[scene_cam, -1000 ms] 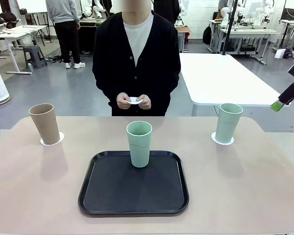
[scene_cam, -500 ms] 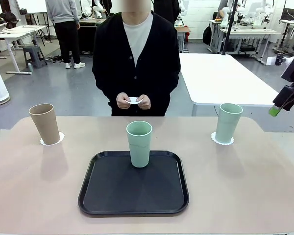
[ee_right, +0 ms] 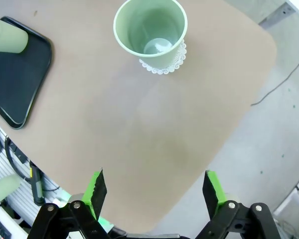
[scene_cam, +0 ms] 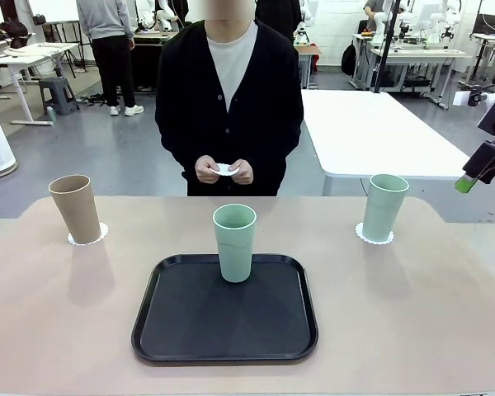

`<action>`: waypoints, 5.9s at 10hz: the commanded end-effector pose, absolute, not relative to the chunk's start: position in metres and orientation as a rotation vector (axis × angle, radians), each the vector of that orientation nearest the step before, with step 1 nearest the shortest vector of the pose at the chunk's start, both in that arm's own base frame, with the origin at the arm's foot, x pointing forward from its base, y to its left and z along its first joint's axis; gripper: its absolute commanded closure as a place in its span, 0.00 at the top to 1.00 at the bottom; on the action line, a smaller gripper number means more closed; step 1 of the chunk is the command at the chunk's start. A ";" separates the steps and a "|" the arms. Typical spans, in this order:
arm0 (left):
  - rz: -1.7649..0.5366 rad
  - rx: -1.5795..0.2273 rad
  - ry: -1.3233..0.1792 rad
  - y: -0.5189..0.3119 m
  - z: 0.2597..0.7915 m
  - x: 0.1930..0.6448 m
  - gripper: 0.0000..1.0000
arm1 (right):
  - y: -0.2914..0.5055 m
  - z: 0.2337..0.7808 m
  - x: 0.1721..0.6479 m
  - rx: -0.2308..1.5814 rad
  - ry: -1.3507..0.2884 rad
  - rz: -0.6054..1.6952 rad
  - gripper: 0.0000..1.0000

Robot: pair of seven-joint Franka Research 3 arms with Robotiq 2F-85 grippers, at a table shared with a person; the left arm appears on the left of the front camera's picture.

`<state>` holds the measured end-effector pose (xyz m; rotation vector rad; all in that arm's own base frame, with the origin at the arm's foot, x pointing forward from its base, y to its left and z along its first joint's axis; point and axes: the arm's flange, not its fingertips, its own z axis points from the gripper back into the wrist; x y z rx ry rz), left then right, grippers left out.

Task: Place coasters on the table and set cups on them.
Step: Take one Reusable plastic cup from the Flat Tray and place it on a coaster set by the human.

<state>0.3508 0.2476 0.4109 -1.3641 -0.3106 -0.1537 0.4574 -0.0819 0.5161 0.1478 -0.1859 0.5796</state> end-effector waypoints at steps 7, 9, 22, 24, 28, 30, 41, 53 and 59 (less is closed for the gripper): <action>-0.153 -1.361 -0.320 0.248 0.413 0.350 1.00 | -0.184 0.528 0.442 0.870 -0.241 0.158 1.00; -0.153 -1.361 -0.320 0.248 0.413 0.350 1.00 | -0.227 0.506 0.429 1.027 -0.157 0.058 1.00; -0.153 -1.361 -0.320 0.248 0.413 0.350 1.00 | -0.303 0.429 0.380 1.306 -0.203 -0.115 1.00; -0.153 -1.361 -0.320 0.248 0.413 0.350 1.00 | -0.303 0.429 0.380 1.306 -0.203 -0.115 1.00; -0.153 -1.361 -0.320 0.248 0.413 0.350 1.00 | -0.303 0.429 0.380 1.306 -0.203 -0.115 1.00; -0.153 -1.361 -0.320 0.248 0.413 0.350 1.00 | -0.303 0.429 0.380 1.306 -0.203 -0.115 1.00; -0.153 -1.361 -0.320 0.248 0.413 0.350 1.00 | -0.303 0.429 0.380 1.306 -0.203 -0.115 1.00; -0.153 -1.361 -0.320 0.248 0.413 0.350 1.00 | -0.157 0.567 0.357 0.714 -0.454 0.520 1.00; -0.153 -1.361 -0.320 0.248 0.413 0.350 1.00 | 0.062 0.517 0.401 0.409 -0.565 0.813 1.00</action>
